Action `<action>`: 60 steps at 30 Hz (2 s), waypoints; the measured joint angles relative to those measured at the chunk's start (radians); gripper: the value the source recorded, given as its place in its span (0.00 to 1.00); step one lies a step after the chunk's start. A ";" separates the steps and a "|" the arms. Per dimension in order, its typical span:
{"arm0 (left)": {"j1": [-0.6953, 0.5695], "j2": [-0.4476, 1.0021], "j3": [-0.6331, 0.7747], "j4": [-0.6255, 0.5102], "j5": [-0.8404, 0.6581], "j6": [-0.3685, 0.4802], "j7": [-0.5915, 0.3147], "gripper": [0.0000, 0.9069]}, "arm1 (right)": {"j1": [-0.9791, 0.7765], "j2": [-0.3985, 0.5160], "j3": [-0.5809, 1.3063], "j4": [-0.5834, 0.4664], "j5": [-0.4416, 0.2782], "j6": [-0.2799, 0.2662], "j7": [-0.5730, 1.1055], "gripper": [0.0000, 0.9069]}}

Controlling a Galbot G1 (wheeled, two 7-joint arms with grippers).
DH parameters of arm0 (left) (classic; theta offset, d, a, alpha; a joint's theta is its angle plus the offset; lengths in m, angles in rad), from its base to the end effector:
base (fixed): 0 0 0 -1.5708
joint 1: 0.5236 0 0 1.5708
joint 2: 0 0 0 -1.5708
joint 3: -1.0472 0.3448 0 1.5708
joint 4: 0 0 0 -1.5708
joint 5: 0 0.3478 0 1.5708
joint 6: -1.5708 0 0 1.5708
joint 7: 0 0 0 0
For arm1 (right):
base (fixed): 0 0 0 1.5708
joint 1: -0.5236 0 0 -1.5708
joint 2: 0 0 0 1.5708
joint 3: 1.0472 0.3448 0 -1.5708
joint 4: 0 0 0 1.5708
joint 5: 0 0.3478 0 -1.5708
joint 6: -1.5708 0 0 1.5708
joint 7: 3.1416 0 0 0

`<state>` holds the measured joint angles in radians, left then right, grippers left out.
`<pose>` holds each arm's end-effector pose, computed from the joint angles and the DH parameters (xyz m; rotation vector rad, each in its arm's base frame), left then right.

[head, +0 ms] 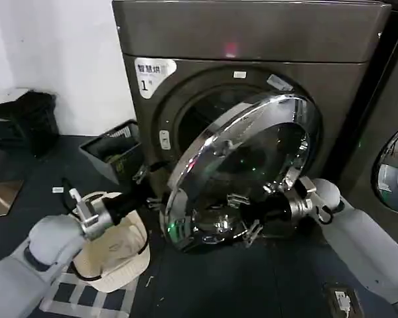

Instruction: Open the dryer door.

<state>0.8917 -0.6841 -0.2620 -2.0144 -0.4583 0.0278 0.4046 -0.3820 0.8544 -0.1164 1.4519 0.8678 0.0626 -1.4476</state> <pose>0.3287 0.1002 -0.1373 1.1859 2.5889 0.6611 0.4812 -0.0980 -0.1647 -2.3779 1.8344 -0.1881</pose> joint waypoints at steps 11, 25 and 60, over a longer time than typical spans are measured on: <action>-0.075 -0.019 0.077 -0.007 -0.004 -0.005 0.009 1.00 | -0.165 -0.134 0.200 0.048 0.018 0.000 0.006 1.00; -0.085 -0.044 0.133 -0.050 -0.012 -0.030 0.036 1.00 | -0.754 -0.232 0.832 0.185 0.080 0.036 0.025 1.00; -0.346 -0.293 0.497 0.121 0.026 -0.113 0.067 1.00 | -1.632 0.407 1.835 0.407 -0.031 0.405 0.623 1.00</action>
<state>0.5461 -0.9772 0.2348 -1.8931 -0.4323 -0.0856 0.4713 -2.0142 1.2611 1.7188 1.8586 0.8370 0.4675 -0.8245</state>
